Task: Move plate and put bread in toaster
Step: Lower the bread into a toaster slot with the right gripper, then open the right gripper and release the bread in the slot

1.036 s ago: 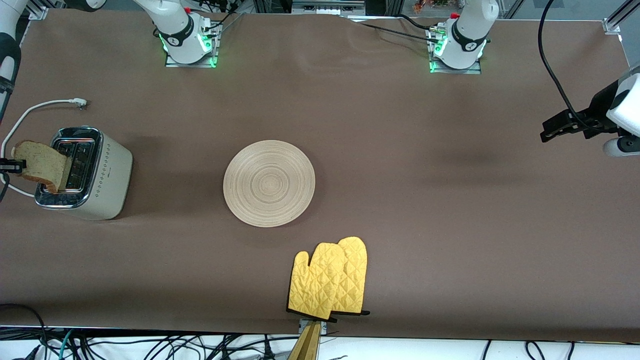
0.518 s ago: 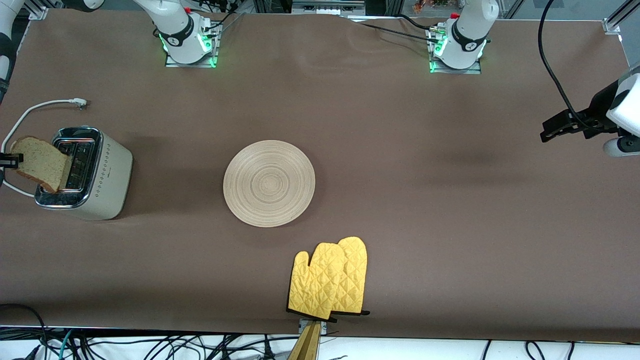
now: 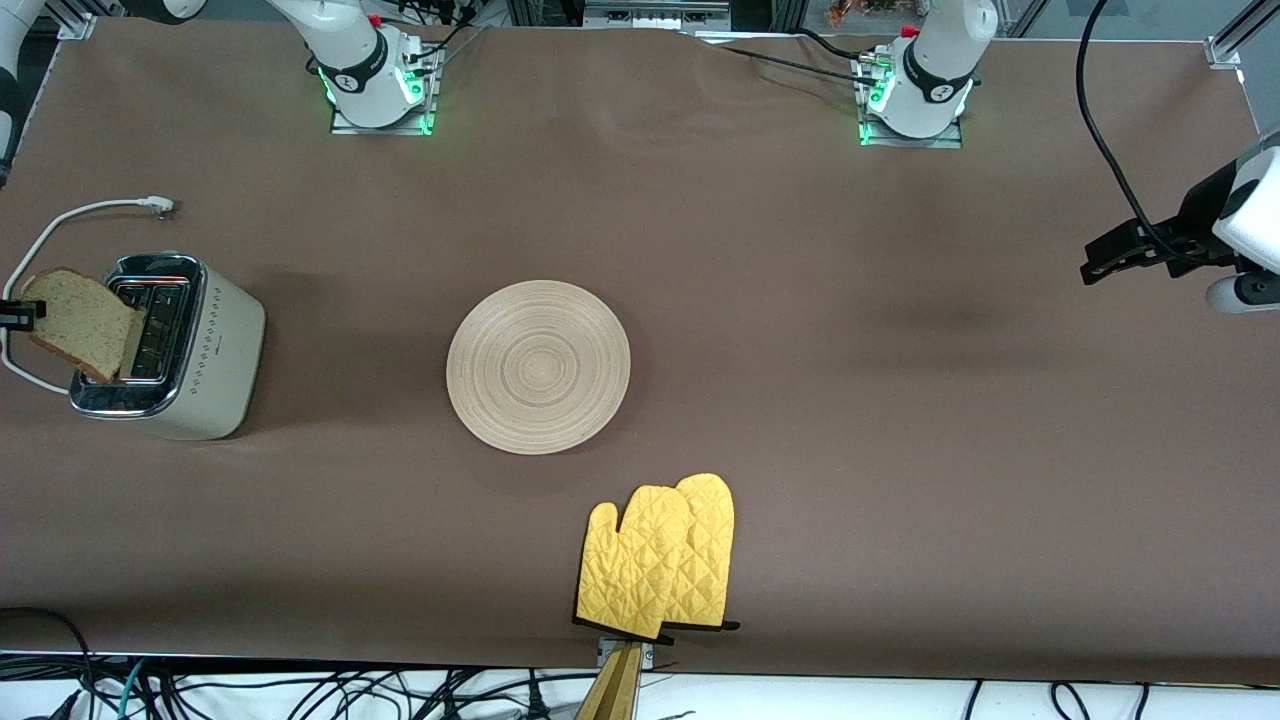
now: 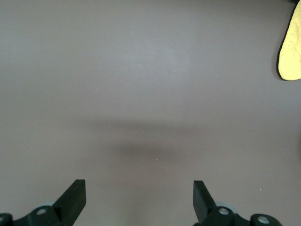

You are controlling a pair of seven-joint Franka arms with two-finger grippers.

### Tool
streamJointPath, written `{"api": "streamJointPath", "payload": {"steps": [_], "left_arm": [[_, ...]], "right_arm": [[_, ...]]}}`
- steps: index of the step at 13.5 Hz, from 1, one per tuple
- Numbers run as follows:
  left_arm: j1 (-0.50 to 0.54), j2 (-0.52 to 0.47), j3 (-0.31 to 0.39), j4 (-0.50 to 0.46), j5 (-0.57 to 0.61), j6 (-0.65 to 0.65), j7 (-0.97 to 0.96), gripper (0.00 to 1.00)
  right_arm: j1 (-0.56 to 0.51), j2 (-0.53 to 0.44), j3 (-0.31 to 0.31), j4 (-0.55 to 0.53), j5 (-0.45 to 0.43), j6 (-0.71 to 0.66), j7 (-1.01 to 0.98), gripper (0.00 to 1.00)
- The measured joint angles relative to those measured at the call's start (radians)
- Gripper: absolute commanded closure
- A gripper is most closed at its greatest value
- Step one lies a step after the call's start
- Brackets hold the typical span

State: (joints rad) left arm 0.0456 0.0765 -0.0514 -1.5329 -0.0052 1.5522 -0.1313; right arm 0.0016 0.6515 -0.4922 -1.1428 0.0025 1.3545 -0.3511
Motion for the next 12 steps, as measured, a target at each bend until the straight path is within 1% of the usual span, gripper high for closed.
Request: {"api": "streamJointPath", "payload": {"steps": [12], "left_arm": [[0.000,0.000,0.000,0.000,0.000,0.000,0.000,0.00]], "right_arm": [[-0.010,0.017,0.002,-0.001,0.011,-0.013,0.010,1.00]]}}
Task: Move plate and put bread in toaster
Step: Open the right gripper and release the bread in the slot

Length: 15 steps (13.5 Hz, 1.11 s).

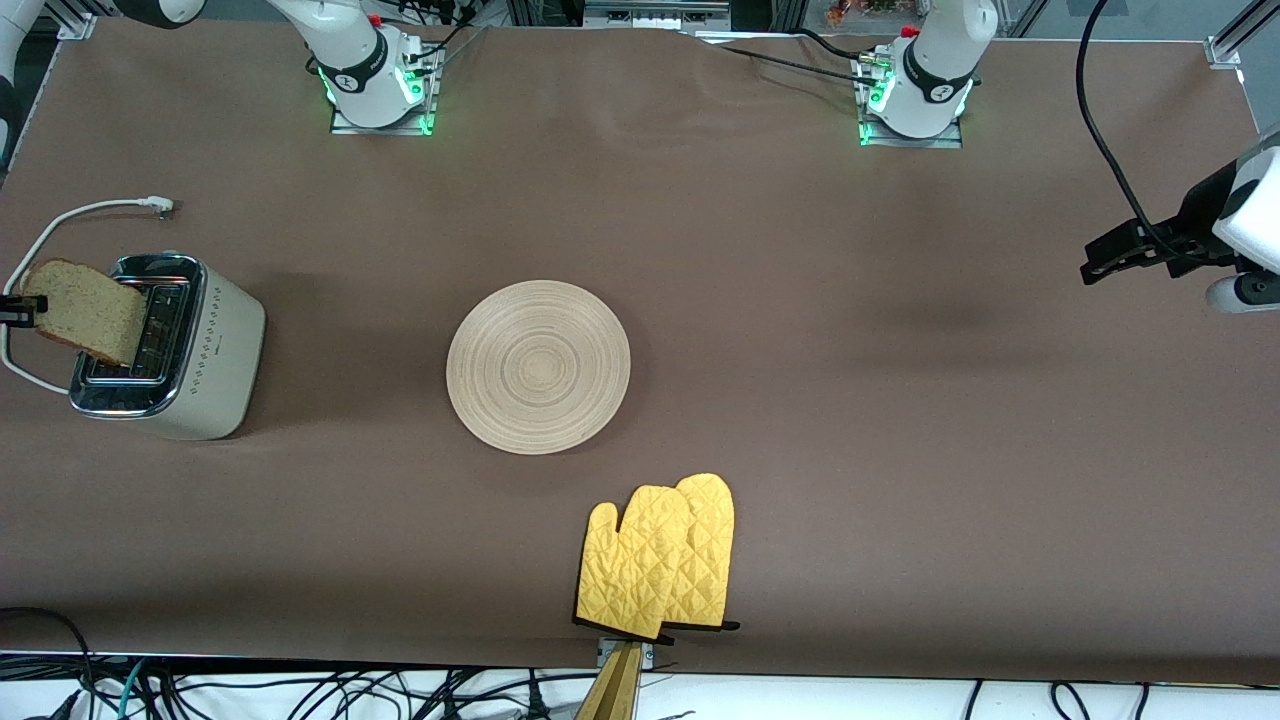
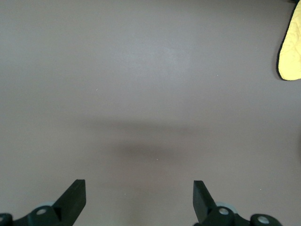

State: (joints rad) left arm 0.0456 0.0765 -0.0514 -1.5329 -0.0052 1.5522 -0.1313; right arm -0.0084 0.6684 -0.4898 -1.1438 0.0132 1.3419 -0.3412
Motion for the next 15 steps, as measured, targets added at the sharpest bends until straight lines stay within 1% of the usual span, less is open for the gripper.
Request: {"api": "streamJointPath", "payload": {"steps": [4,11,12,13,14,15], "left_arm": [[0.000,0.000,0.000,0.000,0.000,0.000,0.000,0.00],[0.000,0.000,0.000,0.000,0.000,0.000,0.000,0.00],[0.000,0.000,0.000,0.000,0.000,0.000,0.000,0.00],[0.000,0.000,0.000,0.000,0.000,0.000,0.000,0.00],[0.000,0.000,0.000,0.000,0.000,0.000,0.000,0.00],[0.000,0.000,0.000,0.000,0.000,0.000,0.000,0.00]], "right_arm": [[0.013,0.014,0.004,0.000,0.027,0.012,0.034,1.00],[0.017,0.075,0.005,-0.001,0.084,0.099,0.039,1.00],[0.017,0.078,0.005,-0.001,0.084,0.106,0.039,0.63],[0.016,0.079,0.005,-0.002,0.085,0.108,0.039,0.13],[0.016,0.079,0.005,-0.002,0.085,0.109,0.039,0.00],[0.015,0.079,0.005,-0.002,0.085,0.111,0.039,0.00]]}}
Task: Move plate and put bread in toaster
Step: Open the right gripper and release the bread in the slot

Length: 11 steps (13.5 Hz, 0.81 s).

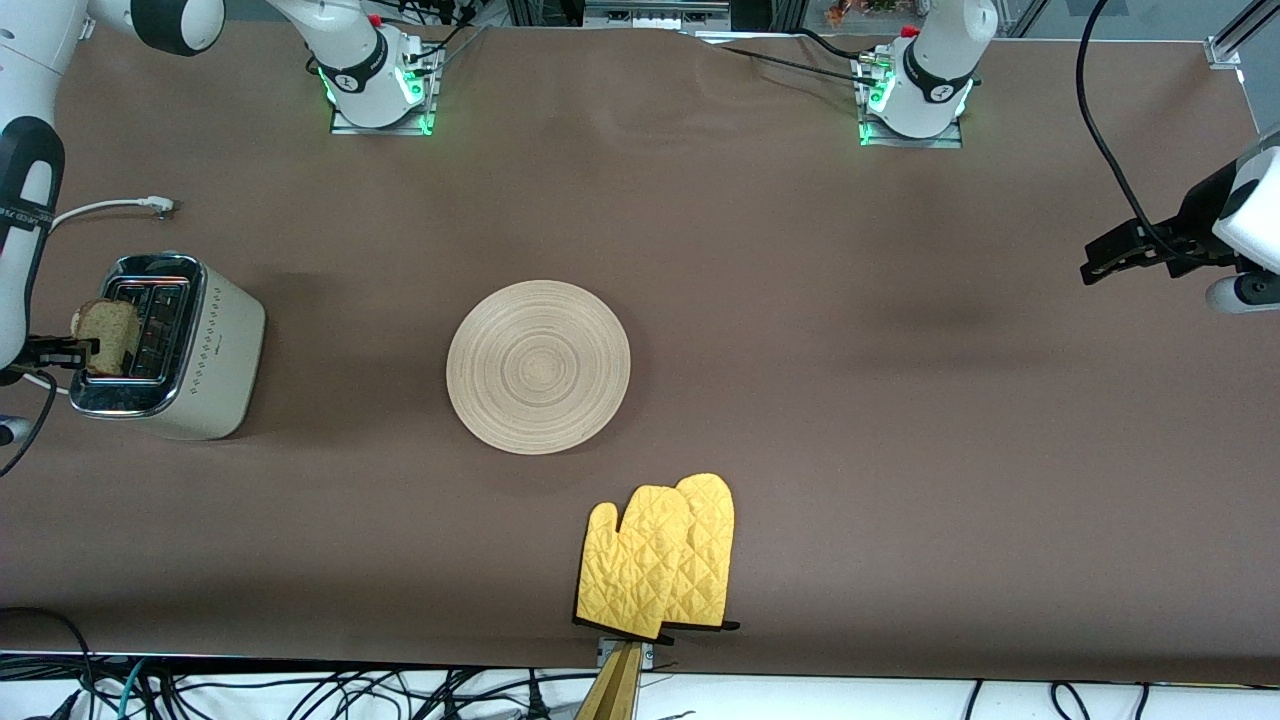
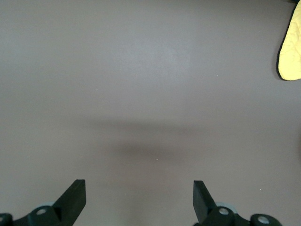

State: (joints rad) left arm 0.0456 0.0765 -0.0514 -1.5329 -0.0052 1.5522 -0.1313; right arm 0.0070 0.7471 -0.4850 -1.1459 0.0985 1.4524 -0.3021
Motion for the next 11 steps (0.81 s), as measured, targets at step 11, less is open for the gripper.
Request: {"api": "streamJointPath", "payload": {"steps": [11], "left_arm": [[0.000,0.000,0.000,0.000,0.000,0.000,0.000,0.00]], "right_arm": [[0.027,-0.130,0.109,0.105,0.094,0.009,-0.004,0.00]]}}
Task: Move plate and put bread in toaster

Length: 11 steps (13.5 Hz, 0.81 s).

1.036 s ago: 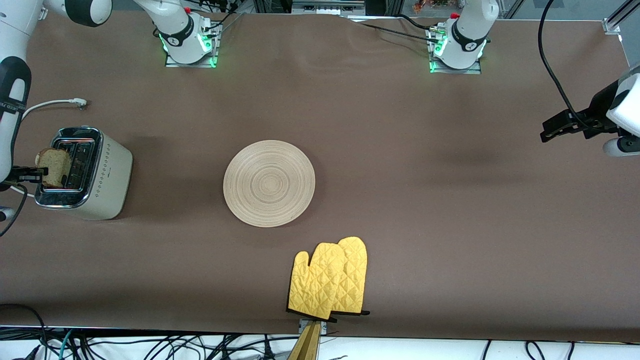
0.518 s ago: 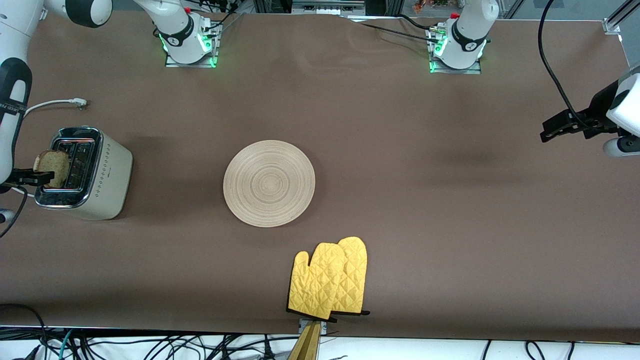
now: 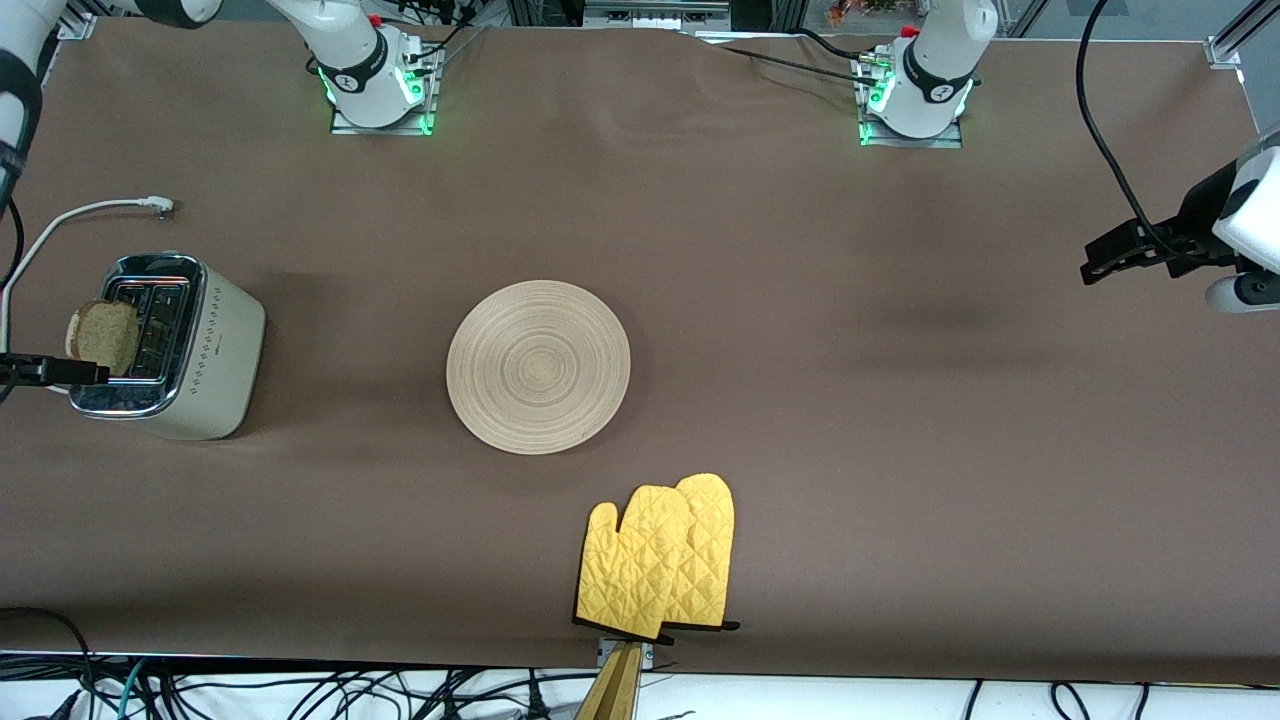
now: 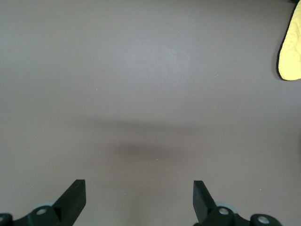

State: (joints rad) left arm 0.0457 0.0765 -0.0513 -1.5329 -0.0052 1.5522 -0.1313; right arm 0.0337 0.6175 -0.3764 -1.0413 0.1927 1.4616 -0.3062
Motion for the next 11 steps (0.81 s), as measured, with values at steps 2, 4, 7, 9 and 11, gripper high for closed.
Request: {"api": "streamJointPath", "payload": {"steps": [2,4,7,9,11], "left_arm": [[0.000,0.000,0.000,0.000,0.000,0.000,0.000,0.00],[0.000,0.000,0.000,0.000,0.000,0.000,0.000,0.00],[0.000,0.000,0.000,0.000,0.000,0.000,0.000,0.00],[0.000,0.000,0.000,0.000,0.000,0.000,0.000,0.00],[0.000,0.000,0.000,0.000,0.000,0.000,0.000,0.00]], "right_arm": [[0.013,-0.066,0.062,0.002,0.000,-0.013,0.004,0.00],[0.036,-0.087,0.083,0.001,0.000,-0.020,0.004,0.00],[0.090,-0.085,0.086,-0.007,-0.036,-0.049,0.008,0.00],[0.144,-0.102,0.089,-0.007,-0.128,-0.066,0.019,0.00],[0.160,-0.151,0.139,-0.040,-0.164,-0.044,0.052,0.00]]}}
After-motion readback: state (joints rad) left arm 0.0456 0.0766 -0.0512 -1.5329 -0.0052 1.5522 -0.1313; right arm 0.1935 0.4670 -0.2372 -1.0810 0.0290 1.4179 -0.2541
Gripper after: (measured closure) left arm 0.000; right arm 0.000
